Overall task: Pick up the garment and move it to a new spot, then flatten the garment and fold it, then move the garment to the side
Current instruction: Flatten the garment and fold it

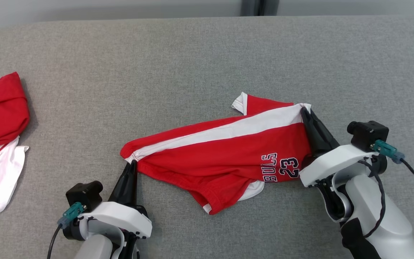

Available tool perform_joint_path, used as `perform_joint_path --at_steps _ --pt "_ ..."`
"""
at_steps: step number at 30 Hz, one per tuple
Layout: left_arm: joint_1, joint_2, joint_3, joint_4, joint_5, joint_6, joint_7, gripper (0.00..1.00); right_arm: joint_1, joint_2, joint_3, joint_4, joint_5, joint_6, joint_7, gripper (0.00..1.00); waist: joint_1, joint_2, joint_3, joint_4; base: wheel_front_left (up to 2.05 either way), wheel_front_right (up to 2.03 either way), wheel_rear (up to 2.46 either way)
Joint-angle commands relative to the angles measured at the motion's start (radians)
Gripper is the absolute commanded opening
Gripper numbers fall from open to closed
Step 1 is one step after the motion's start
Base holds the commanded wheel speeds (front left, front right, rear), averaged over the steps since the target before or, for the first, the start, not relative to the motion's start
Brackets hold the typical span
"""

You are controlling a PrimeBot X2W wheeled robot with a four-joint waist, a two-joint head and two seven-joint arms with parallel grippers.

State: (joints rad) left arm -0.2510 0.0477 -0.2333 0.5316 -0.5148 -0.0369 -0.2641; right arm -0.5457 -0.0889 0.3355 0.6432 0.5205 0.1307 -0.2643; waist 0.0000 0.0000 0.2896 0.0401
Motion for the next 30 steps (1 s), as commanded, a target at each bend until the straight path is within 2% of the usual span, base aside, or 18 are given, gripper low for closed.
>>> perform_joint_path --at_steps 1,8,12,16,20,21,22,23,30 --pt "-0.005 0.005 0.011 -0.005 0.011 0.000 -0.001 0.00 0.008 -0.005 -0.009 -0.018 0.006 0.000 0.000 0.00 0.0000 0.0000 -0.012 -0.004 0.00 0.00 0.00" --pt "-0.077 0.008 0.057 -0.059 0.126 -0.043 -0.001 0.00 0.017 -0.005 -0.063 -0.127 -0.007 0.000 0.000 0.00 0.0000 0.0000 -0.113 -0.022 0.00 0.00 0.00" --pt "-0.199 0.064 0.035 -0.010 0.191 -0.077 -0.001 0.00 -0.027 -0.020 -0.093 -0.158 -0.024 0.000 0.000 0.00 0.0000 0.0000 -0.190 -0.039 0.00 0.00 0.00" --pt "-0.361 0.121 -0.008 0.077 0.204 -0.090 0.015 0.00 -0.100 -0.052 -0.108 -0.141 -0.050 0.000 0.000 0.00 0.0000 0.0000 -0.230 -0.049 0.00 0.00 0.00" --pt "-0.538 0.163 -0.049 0.143 0.220 -0.091 0.035 0.00 -0.220 -0.082 -0.117 -0.094 -0.076 0.000 0.000 0.00 0.0000 0.0000 -0.216 -0.060 0.00 0.00 0.00" --pt "-0.538 0.163 -0.049 0.143 0.220 -0.091 0.035 0.00 -0.220 -0.082 -0.117 -0.094 -0.076 0.000 0.000 0.00 0.0000 0.0000 -0.216 -0.060 0.00 0.00 0.00" --pt "-0.624 0.169 -0.064 0.177 0.217 -0.092 0.040 0.00 -0.294 -0.095 -0.114 -0.061 -0.103 0.000 0.000 0.00 0.0000 0.0000 -0.190 -0.059 0.00 0.00 0.00" --pt "-0.624 0.169 -0.064 0.177 0.217 -0.092 0.040 0.00 -0.294 -0.095 -0.114 -0.061 -0.103 0.000 0.000 0.00 0.0000 0.0000 -0.190 -0.059 0.00 0.00 0.00" --pt "-0.912 0.172 -0.083 0.303 0.238 -0.092 0.015 0.00 -0.564 -0.124 -0.110 0.046 -0.195 0.000 0.000 0.00 0.0000 0.0000 -0.066 -0.049 0.00 0.00 0.00"
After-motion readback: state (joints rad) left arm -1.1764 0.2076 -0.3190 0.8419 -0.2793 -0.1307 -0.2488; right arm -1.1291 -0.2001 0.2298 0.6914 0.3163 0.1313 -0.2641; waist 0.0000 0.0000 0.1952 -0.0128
